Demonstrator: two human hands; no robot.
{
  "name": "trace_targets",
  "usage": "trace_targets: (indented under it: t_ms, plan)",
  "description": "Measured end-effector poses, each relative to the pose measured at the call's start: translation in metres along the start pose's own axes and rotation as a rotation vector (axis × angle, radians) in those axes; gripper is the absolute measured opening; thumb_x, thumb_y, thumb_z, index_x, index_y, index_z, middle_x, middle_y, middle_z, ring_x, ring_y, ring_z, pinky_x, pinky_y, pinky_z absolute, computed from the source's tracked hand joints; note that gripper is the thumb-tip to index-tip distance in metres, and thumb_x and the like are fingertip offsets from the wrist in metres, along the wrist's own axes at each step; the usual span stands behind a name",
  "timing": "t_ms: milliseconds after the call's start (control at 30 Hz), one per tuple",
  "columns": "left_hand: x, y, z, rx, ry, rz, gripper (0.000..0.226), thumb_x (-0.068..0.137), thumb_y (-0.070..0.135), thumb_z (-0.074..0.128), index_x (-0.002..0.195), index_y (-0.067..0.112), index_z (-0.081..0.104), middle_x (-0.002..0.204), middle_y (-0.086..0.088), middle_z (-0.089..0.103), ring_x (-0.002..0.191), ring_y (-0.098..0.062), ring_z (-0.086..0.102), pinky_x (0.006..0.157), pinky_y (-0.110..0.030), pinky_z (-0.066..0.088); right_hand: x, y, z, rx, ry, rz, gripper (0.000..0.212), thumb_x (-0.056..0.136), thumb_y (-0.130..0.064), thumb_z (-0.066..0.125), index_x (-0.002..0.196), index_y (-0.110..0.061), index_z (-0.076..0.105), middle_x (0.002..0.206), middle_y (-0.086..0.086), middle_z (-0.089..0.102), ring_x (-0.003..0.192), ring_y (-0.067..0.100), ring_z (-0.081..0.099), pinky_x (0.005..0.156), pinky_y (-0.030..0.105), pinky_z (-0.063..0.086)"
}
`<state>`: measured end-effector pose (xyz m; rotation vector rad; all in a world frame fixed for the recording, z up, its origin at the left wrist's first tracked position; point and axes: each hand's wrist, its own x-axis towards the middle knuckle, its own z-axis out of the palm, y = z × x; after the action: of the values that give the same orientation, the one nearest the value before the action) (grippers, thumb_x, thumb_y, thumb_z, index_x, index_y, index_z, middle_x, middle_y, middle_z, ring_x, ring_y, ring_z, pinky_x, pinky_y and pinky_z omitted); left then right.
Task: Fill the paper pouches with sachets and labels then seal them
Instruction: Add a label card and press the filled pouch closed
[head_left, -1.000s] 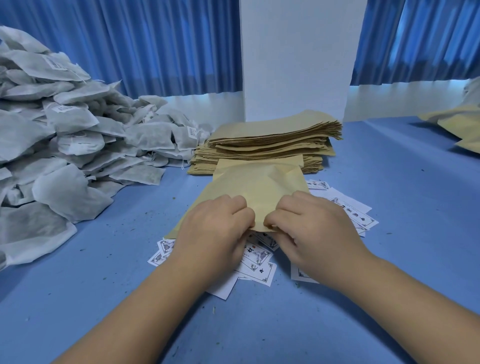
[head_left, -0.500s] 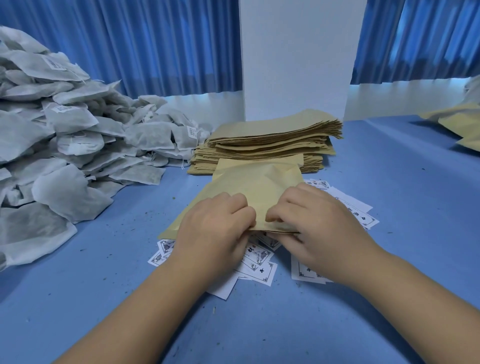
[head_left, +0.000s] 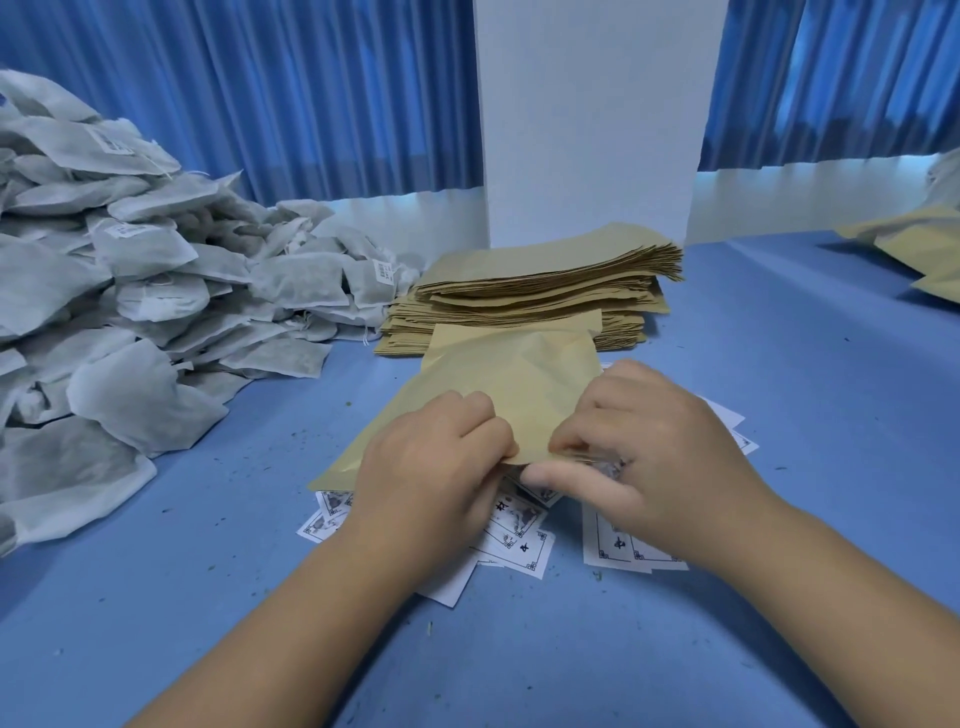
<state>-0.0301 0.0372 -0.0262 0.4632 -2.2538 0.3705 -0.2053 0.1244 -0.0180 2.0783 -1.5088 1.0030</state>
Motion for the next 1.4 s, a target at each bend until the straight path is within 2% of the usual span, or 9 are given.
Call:
trace_targets:
  t_ms: [167, 300, 467, 600, 700, 967, 1100, 1233, 1400]
  plan:
    - [-0.003, -0.003, 0.001, 0.016, 0.066, -0.042, 0.005, 0.072, 0.004, 0.064, 0.076, 0.007, 0.063, 0.07, -0.006, 0.053, 0.065, -0.021, 0.038, 0.043, -0.024, 0.024, 0.006, 0.002, -0.005, 0.402, 0.18, 0.707, 0.04, 0.087, -0.063, 0.044, 0.082, -0.027, 0.059, 0.063, -0.001, 0.057, 0.056, 0.004, 0.052, 0.052, 0.019, 0.039]
    - [-0.002, -0.001, -0.001, 0.027, 0.092, -0.002, 0.024, 0.061, -0.004, 0.065, 0.08, 0.008, 0.057, 0.07, -0.008, 0.054, 0.061, -0.026, 0.044, 0.036, -0.029, 0.033, 0.01, 0.008, -0.008, 1.028, -0.166, 1.081, 0.05, 0.086, -0.06, 0.052, 0.106, -0.015, 0.059, 0.062, 0.01, 0.062, 0.05, 0.024, 0.059, 0.044, 0.029, 0.045]
    - [-0.001, -0.001, -0.002, 0.03, 0.064, 0.113, 0.008, 0.076, 0.016, 0.053, 0.078, 0.012, 0.06, 0.074, -0.003, 0.054, 0.064, -0.022, 0.043, 0.041, -0.029, 0.036, 0.006, 0.002, -0.009, 1.409, -0.372, 0.873, 0.044, 0.078, -0.022, 0.071, 0.117, -0.008, 0.055, 0.095, 0.017, 0.071, 0.075, 0.035, 0.069, 0.055, 0.031, 0.055]
    - [-0.002, -0.006, -0.005, -0.134, -0.04, 0.128, 0.057, 0.097, 0.052, 0.035, 0.079, 0.01, 0.069, 0.083, -0.005, 0.058, 0.066, -0.024, 0.051, 0.056, -0.033, 0.039, 0.001, -0.001, -0.008, 1.293, -0.269, 0.76, 0.047, 0.074, -0.012, 0.067, 0.119, -0.015, 0.054, 0.099, 0.005, 0.072, 0.082, 0.022, 0.07, 0.06, 0.029, 0.055]
    - [-0.004, -0.01, -0.008, -0.21, -0.105, 0.059, 0.067, 0.097, 0.059, 0.023, 0.091, 0.012, 0.07, 0.094, -0.003, 0.059, 0.078, -0.022, 0.055, 0.067, -0.034, 0.042, -0.002, -0.004, -0.006, 1.225, -0.172, 0.717, 0.052, 0.072, -0.011, 0.067, 0.122, -0.022, 0.054, 0.108, -0.005, 0.071, 0.095, 0.012, 0.069, 0.068, 0.022, 0.053]
    - [0.003, -0.03, -0.002, -0.308, 0.044, -0.617, 0.039, 0.087, 0.043, 0.061, 0.121, 0.028, 0.053, 0.115, 0.013, 0.048, 0.109, -0.01, 0.049, 0.09, -0.036, 0.042, -0.004, 0.016, -0.011, 1.302, 0.089, 0.696, 0.057, 0.075, -0.012, 0.068, 0.128, -0.025, 0.052, 0.122, -0.001, 0.066, 0.11, 0.02, 0.065, 0.076, 0.027, 0.055]
    - [0.014, -0.029, 0.002, -0.612, 0.099, -1.01, 0.035, 0.084, 0.037, 0.069, 0.115, 0.036, 0.053, 0.114, 0.011, 0.056, 0.1, -0.005, 0.056, 0.073, -0.026, 0.042, -0.008, 0.029, -0.016, 1.329, 0.143, 0.719, 0.057, 0.075, -0.013, 0.069, 0.129, -0.021, 0.053, 0.121, 0.002, 0.067, 0.107, 0.021, 0.066, 0.074, 0.027, 0.055]
    - [0.036, -0.023, 0.008, -1.337, -0.028, -1.373, 0.021, 0.086, 0.024, 0.068, 0.099, 0.009, 0.06, 0.066, -0.003, 0.061, 0.047, -0.014, 0.054, 0.039, -0.02, 0.034, -0.016, 0.043, -0.027, 1.377, 0.154, 0.745, 0.047, 0.079, -0.015, 0.066, 0.125, -0.013, 0.055, 0.109, 0.008, 0.07, 0.083, 0.021, 0.069, 0.058, 0.026, 0.053]
    - [0.071, 0.008, 0.03, -1.473, -0.144, -1.356, 0.017, 0.087, 0.019, 0.067, 0.089, 0.007, 0.056, 0.053, -0.003, 0.053, 0.035, -0.009, 0.039, 0.031, -0.015, 0.028, -0.035, 0.069, -0.058, 1.255, 0.189, 0.8, 0.042, 0.079, -0.023, 0.065, 0.119, -0.015, 0.056, 0.099, 0.01, 0.07, 0.074, 0.026, 0.067, 0.055, 0.028, 0.049]
